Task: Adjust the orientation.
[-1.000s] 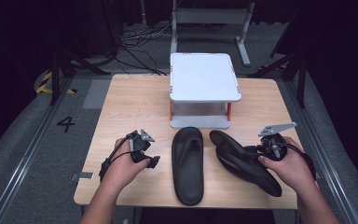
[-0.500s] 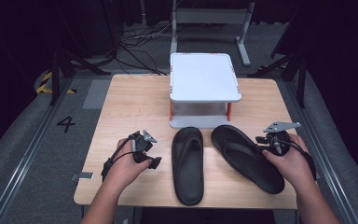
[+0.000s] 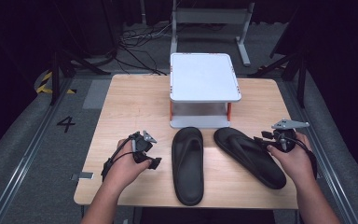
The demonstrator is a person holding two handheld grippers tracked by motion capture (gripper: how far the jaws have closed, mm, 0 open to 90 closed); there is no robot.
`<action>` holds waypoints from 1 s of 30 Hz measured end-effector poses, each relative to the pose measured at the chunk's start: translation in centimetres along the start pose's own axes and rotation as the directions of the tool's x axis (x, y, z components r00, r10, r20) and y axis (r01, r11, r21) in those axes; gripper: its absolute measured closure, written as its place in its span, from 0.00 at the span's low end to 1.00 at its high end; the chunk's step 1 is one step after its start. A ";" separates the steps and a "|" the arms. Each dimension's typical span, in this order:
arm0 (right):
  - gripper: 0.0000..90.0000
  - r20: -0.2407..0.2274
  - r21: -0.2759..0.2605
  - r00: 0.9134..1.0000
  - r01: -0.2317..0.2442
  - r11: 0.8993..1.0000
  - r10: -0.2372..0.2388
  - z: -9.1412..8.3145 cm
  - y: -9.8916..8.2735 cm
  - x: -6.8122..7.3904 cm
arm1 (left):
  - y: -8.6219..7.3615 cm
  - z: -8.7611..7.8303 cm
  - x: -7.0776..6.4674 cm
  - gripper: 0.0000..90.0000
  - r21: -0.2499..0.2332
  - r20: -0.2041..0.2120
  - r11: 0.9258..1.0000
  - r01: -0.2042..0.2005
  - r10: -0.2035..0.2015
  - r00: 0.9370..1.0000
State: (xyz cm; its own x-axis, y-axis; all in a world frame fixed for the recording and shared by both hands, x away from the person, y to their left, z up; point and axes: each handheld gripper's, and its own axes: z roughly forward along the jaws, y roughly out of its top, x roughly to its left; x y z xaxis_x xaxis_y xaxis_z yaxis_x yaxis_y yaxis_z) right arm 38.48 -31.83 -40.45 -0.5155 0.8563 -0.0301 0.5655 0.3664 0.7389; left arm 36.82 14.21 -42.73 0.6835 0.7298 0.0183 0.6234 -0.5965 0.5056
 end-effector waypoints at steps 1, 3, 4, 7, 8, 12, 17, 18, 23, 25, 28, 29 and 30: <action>0.63 0.006 0.001 1.000 0.003 1.000 -0.003 0.0 0.0 -0.1 | 0.0 0.0 0.0 0.29 0.002 0.001 1.000 0.000 0.000 1.000; 0.62 0.010 -0.001 1.000 -0.005 1.000 0.005 -0.1 0.0 -0.2 | 0.0 0.1 0.0 0.29 0.004 0.003 1.000 0.002 -0.002 1.000; 0.62 0.014 0.000 1.000 -0.006 1.000 0.006 -0.2 0.0 -0.3 | 0.0 0.1 0.0 0.29 0.005 0.002 1.000 0.003 -0.003 1.000; 0.62 0.035 0.008 0.999 -0.011 1.000 0.011 -0.5 -0.2 -0.8 | -0.1 0.0 0.1 0.29 0.000 0.005 1.000 0.010 -0.010 1.000; 0.62 0.039 0.023 0.999 -0.018 1.000 0.017 -0.6 -0.3 -1.1 | 0.0 -0.1 0.3 0.29 0.003 0.001 1.000 0.007 -0.007 1.000; 0.64 0.043 0.090 0.998 -0.039 0.995 0.035 -0.7 -0.9 -2.0 | 0.0 -0.4 0.5 0.29 0.004 0.000 1.000 0.020 -0.020 1.000; 0.75 0.058 0.178 0.996 -0.072 0.981 0.063 -1.0 -1.9 -3.0 | 0.1 -0.7 1.5 0.29 -0.007 -0.019 1.000 0.027 -0.027 0.999; 0.76 0.053 0.194 0.997 -0.073 0.978 0.063 -0.9 -2.1 -3.2 | 0.2 -0.7 1.6 0.29 -0.007 -0.015 1.000 0.021 -0.021 1.000; 0.80 0.060 0.284 0.996 -0.073 0.956 0.058 -0.1 -3.4 -3.6 | 0.6 -0.1 1.5 0.29 0.003 0.003 1.000 0.019 -0.019 1.000; 0.79 0.061 0.293 0.996 -0.077 0.953 0.062 0.1 -3.6 -3.7 | 0.7 0.0 1.5 0.29 0.009 0.002 1.000 0.012 -0.012 1.000; 0.78 0.052 0.319 0.996 -0.080 0.944 0.066 0.5 -4.0 -3.3 | 0.9 0.1 1.4 0.29 0.014 0.004 1.000 0.011 -0.011 1.000; 0.78 0.057 0.318 0.996 -0.078 0.945 0.063 0.5 -4.0 -3.2 | 1.0 0.2 1.4 0.29 0.011 0.004 1.000 0.006 -0.006 1.000; 0.78 0.053 0.324 0.997 -0.072 0.943 0.058 0.4 -4.0 -3.1 | 1.0 0.3 1.3 0.29 0.009 0.006 1.000 0.005 -0.006 1.000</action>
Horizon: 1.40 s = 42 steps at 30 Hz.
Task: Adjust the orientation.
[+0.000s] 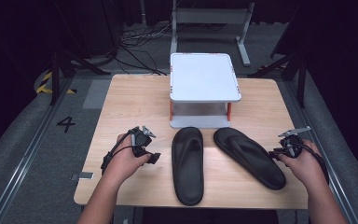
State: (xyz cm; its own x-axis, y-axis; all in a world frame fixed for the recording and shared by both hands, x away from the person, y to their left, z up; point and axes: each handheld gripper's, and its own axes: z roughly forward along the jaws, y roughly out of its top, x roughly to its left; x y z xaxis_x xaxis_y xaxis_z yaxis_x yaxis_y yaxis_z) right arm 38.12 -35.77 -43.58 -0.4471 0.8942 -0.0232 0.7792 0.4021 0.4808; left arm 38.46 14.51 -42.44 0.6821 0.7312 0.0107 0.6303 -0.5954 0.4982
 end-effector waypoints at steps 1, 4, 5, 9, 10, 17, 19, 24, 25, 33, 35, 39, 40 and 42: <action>0.79 -0.008 0.005 1.000 -0.002 1.000 0.002 0.0 0.0 0.1 | 0.0 0.0 0.0 0.29 0.002 0.001 1.000 -0.001 0.001 1.000; 0.79 -0.026 0.026 1.000 -0.004 1.000 0.005 -0.2 -0.1 0.4 | 0.1 0.1 -0.1 0.29 0.001 0.002 1.000 -0.001 0.001 1.000; 0.79 -0.032 0.031 0.999 -0.006 0.999 0.007 -0.2 -0.1 0.5 | 0.2 0.1 -0.1 0.29 0.007 0.002 1.000 -0.006 0.006 1.000; 0.78 -0.080 0.066 0.997 0.006 0.998 0.000 -0.3 0.1 1.6 | 0.2 0.2 -0.2 0.29 0.008 0.005 1.000 -0.013 0.013 1.000; 0.78 -0.086 0.071 0.996 0.016 0.997 -0.010 -0.2 0.2 2.0 | 0.2 0.2 -0.2 0.29 0.009 0.005 1.000 -0.013 0.013 1.000; 0.77 -0.145 0.093 0.986 0.099 0.991 -0.085 -0.1 0.8 4.3 | 0.2 0.4 -0.3 0.29 0.013 0.013 1.000 -0.005 0.005 1.000; 0.77 -0.169 0.096 0.980 0.119 0.988 -0.101 0.0 1.0 5.1 | 0.1 0.4 -0.4 0.29 0.016 0.012 1.000 -0.007 0.007 1.000; 0.75 -0.203 0.097 0.969 0.163 0.982 -0.141 0.2 1.4 6.9 | 0.1 0.6 -0.5 0.29 0.020 0.016 1.000 -0.015 0.014 1.000; 0.74 -0.211 0.095 0.967 0.165 0.982 -0.142 0.2 1.5 7.1 | 0.1 0.5 -0.5 0.29 0.026 0.011 0.999 -0.024 0.024 1.000; 0.72 -0.241 0.073 0.957 0.184 0.980 -0.162 0.6 1.8 8.4 | 0.1 0.9 -0.9 0.29 0.036 0.020 0.999 -0.033 0.032 0.999; 0.72 -0.257 0.073 0.951 0.197 0.978 -0.172 0.7 1.9 8.8 | 0.0 1.0 -1.1 0.29 0.036 0.030 0.999 -0.024 0.023 0.999; 0.72 -0.268 0.076 0.945 0.214 0.974 -0.187 0.8 2.1 9.3 | -0.1 1.2 -1.3 0.29 0.046 0.029 0.998 -0.032 0.031 0.999; 0.72 -0.274 0.078 0.944 0.215 0.973 -0.186 0.8 2.1 9.4 | -0.1 1.3 -1.4 0.29 0.051 0.032 0.998 -0.032 0.031 0.999; 0.72 -0.284 0.075 0.940 0.217 0.973 -0.188 0.8 2.2 9.7 | -0.1 1.5 -1.6 0.29 0.067 0.040 0.997 -0.042 0.039 0.998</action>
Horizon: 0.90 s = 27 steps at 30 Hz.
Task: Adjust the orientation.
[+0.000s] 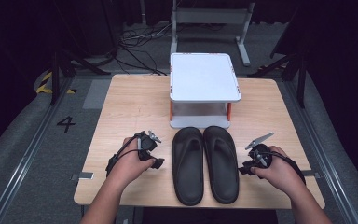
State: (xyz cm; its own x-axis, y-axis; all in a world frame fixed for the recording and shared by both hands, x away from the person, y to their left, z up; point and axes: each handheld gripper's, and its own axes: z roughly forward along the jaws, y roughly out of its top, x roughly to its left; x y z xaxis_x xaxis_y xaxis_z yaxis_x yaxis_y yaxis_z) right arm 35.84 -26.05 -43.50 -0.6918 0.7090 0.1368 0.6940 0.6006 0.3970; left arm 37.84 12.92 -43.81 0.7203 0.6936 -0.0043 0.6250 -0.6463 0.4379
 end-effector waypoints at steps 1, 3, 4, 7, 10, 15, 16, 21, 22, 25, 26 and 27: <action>0.72 -0.002 -0.002 1.000 0.004 1.000 -0.004 0.1 0.0 0.1 | 0.0 0.2 -0.4 0.29 0.019 0.008 1.000 -0.010 0.010 1.000; 0.72 -0.015 -0.005 1.000 0.012 1.000 -0.012 0.2 0.2 0.4 | 0.1 0.5 -0.8 0.29 0.037 0.028 0.999 -0.027 0.026 0.999; 0.72 -0.017 -0.005 1.000 0.017 1.000 -0.017 0.3 0.2 0.5 | 0.1 0.5 -1.0 0.29 0.041 0.032 0.999 -0.031 0.030 0.999; 0.72 -0.025 -0.012 0.999 0.023 1.000 -0.023 0.5 0.3 0.8 | 0.2 0.6 -1.5 0.30 0.081 0.063 0.996 -0.043 0.038 0.997; 0.72 -0.023 -0.011 0.999 0.032 0.999 -0.032 0.5 0.5 1.1 | 0.2 0.7 -2.1 0.29 0.111 0.081 0.992 -0.066 0.057 0.995; 0.71 -0.023 -0.012 0.999 0.030 0.999 -0.030 0.5 0.4 1.1 | 0.2 0.8 -2.7 0.29 0.128 0.105 0.987 -0.092 0.079 0.991; 0.71 -0.024 -0.015 0.999 0.028 0.999 -0.028 0.5 0.4 1.0 | 0.2 0.7 -2.7 0.29 0.123 0.106 0.988 -0.094 0.081 0.991; 0.67 -0.032 -0.059 0.999 0.007 0.998 -0.009 -0.4 0.5 1.1 | 0.2 0.1 -2.0 0.28 0.090 0.080 0.993 -0.071 0.064 0.995; 0.65 -0.035 -0.074 0.999 -0.005 0.997 0.002 -0.7 0.5 1.3 | 0.2 0.0 -1.9 0.28 0.084 0.072 0.995 -0.060 0.054 0.996; 0.58 -0.038 -0.132 0.999 -0.038 0.991 0.033 -1.4 0.7 1.6 | 0.1 -0.7 -1.0 0.28 0.047 0.036 0.998 -0.036 0.034 0.999; 0.58 -0.039 -0.152 0.999 -0.039 0.988 0.033 -1.6 0.7 1.7 | 0.1 -0.7 -1.0 0.27 0.047 0.036 0.998 -0.036 0.034 0.999; 0.58 -0.039 -0.152 0.999 -0.039 0.988 0.033 -1.6 0.7 1.7 | 0.1 -0.8 -0.8 0.27 0.040 0.031 0.999 -0.029 0.028 0.999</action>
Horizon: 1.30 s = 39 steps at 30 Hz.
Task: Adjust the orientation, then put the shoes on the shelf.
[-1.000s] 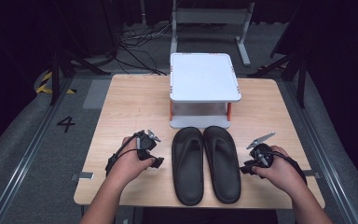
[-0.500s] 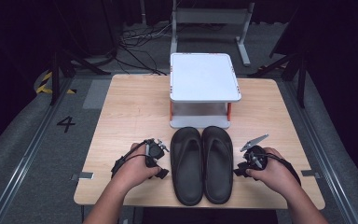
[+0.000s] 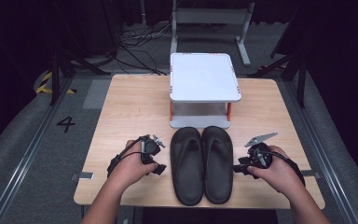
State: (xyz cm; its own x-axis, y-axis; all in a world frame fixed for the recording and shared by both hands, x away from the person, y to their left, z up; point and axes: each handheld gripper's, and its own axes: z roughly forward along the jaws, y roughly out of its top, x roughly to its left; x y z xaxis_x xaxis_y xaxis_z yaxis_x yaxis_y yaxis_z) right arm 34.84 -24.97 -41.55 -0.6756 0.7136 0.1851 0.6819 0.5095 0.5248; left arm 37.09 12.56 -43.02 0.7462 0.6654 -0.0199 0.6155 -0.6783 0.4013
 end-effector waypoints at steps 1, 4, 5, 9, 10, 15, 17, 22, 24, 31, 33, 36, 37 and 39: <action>0.57 0.002 -0.022 1.000 0.007 1.000 -0.007 -0.3 0.1 0.3 | -0.1 -0.3 0.3 0.27 -0.013 -0.010 1.000 0.010 -0.010 1.000; 0.56 0.011 -0.053 1.000 0.015 0.998 -0.015 -0.6 0.4 0.6 | -0.1 -0.4 0.5 0.27 -0.026 -0.013 1.000 0.014 -0.014 1.000; 0.55 0.009 -0.065 1.000 0.013 0.998 -0.013 -0.7 0.4 0.8 | 0.0 -0.5 0.6 0.27 -0.031 -0.016 0.999 0.016 -0.016 1.000; 0.53 0.007 -0.109 1.000 0.021 0.994 -0.021 -1.0 0.8 1.5 | -0.1 -0.8 0.7 0.27 -0.045 -0.025 0.999 0.025 -0.026 0.999; 0.52 0.005 -0.125 1.000 0.019 0.992 -0.018 -1.1 0.9 1.7 | -0.1 -0.8 0.8 0.27 -0.047 -0.029 0.999 0.020 -0.021 0.999; 0.47 -0.017 -0.163 1.000 -0.001 0.987 -0.002 -0.6 1.7 2.8 | -0.6 -0.8 0.8 0.27 -0.037 -0.025 0.999 0.025 -0.026 0.999; 0.46 -0.016 -0.167 1.000 0.005 0.986 -0.008 -0.4 1.9 3.0 | -0.7 -0.8 0.7 0.27 -0.039 -0.028 0.999 0.030 -0.031 0.999; 0.40 -0.020 -0.142 0.998 0.057 0.988 -0.061 1.6 2.7 4.4 | -1.5 -0.9 0.7 0.27 -0.020 -0.036 0.999 0.046 -0.046 0.998; 0.39 -0.015 -0.140 0.998 0.066 0.988 -0.069 2.0 2.8 4.7 | -1.6 -0.8 0.7 0.27 -0.019 -0.032 0.999 0.047 -0.048 0.998; 0.37 -0.034 -0.095 0.998 0.047 0.994 -0.050 4.3 3.6 5.7 | -2.3 -0.7 0.6 0.27 0.005 -0.021 0.998 0.065 -0.065 0.998; 0.37 -0.051 -0.099 0.998 0.019 0.995 -0.024 4.8 3.8 5.9 | -2.5 -0.6 0.7 0.27 0.007 -0.024 0.997 0.071 -0.071 0.997; 0.37 -0.045 -0.106 0.999 0.026 0.994 -0.031 5.3 4.0 6.2 | -2.6 -0.6 0.8 0.27 0.009 -0.027 0.997 0.075 -0.075 0.997; 0.36 -0.042 -0.103 0.999 0.023 0.994 -0.028 5.5 4.1 6.4 | -2.6 -0.6 0.8 0.27 0.008 -0.026 0.997 0.077 -0.076 0.997; 0.36 -0.014 -0.095 0.999 0.037 0.995 -0.039 5.9 4.2 6.6 | -2.6 -0.6 0.8 0.27 0.010 -0.028 0.998 0.069 -0.069 0.997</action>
State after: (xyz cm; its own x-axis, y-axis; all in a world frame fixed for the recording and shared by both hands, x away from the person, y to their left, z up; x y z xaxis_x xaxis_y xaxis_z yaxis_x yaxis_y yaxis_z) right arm 34.90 -15.29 -43.00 -0.7055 0.6863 0.1767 0.6266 0.4876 0.6079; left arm 35.92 15.02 -43.56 0.6947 0.7190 -0.0216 0.6681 -0.6338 0.3897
